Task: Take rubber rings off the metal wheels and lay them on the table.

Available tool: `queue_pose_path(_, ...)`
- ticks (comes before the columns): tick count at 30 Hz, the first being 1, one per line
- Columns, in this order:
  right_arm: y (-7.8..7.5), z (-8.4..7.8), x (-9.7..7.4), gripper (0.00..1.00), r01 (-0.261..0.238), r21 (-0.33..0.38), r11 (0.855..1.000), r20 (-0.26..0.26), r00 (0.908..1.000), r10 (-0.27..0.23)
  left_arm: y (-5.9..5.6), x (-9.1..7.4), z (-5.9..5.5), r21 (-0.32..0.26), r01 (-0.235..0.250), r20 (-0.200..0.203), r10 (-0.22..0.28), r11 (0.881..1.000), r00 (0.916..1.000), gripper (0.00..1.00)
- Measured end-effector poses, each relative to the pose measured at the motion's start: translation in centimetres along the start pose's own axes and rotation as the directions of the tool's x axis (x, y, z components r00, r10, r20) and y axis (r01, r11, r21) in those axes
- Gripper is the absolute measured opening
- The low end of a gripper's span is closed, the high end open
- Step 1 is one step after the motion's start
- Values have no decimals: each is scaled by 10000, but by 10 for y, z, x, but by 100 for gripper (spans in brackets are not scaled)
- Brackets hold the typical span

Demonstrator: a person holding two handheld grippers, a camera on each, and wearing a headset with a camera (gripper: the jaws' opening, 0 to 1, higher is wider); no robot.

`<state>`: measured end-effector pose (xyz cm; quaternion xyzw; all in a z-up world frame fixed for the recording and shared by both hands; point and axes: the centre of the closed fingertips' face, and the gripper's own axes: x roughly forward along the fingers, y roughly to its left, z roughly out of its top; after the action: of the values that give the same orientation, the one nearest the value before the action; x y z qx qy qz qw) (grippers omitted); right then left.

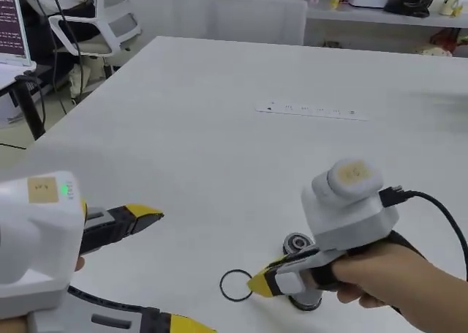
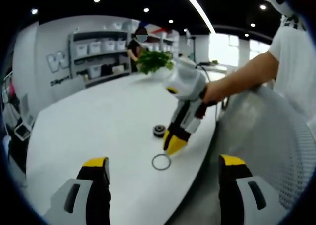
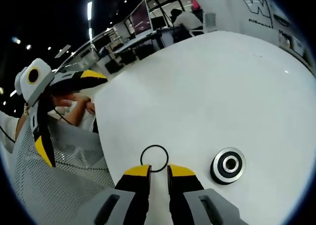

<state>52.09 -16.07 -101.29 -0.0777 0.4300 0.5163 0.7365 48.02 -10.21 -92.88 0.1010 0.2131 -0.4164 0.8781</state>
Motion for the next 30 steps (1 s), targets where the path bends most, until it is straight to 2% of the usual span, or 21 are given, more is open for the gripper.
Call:
queue_pose_path(5, 0, 8, -16, 13, -25, -280, 9996, 248, 9997, 31, -1, 1, -1, 26, 50, -54, -49, 10000, 10000, 93)
queue_pose_path(9, 4, 16, -34, 13, -159, -747, 9971, 666, 9976, 209, -2, 1, -2, 55, 109, -105, -108, 9999, 9999, 93)
queue_pose_path(12, 6, 23, -50, 16, -220, -1640, 9862, 1182, 9921, 418, -3, 2, -3, 122, 151, -177, -149, 9998, 9997, 93)
queue_pose_path(14, 4, 25, -60, 18, -170, -1678, 9857, 1468, 9883, 420, -3, 2, -3, 142, 180, -222, -176, 9997, 9996, 93)
queue_pose_path(19, 0, 22, -74, 21, 70, -2365, 9716, 1648, 9858, 331, -5, 2, -5, 241, 240, -340, -232, 9994, 9992, 93)
queue_pose_path(23, -6, 20, -86, 26, 174, -2398, 9707, 1895, 9815, 292, -5, 2, -6, 293, 254, -396, -242, 9992, 9989, 93)
queue_pose_path(30, -12, 17, -99, 31, 306, -1963, 9801, 2581, 9659, 215, -9, 3, -6, 401, 390, -507, -370, 9984, 9980, 93)
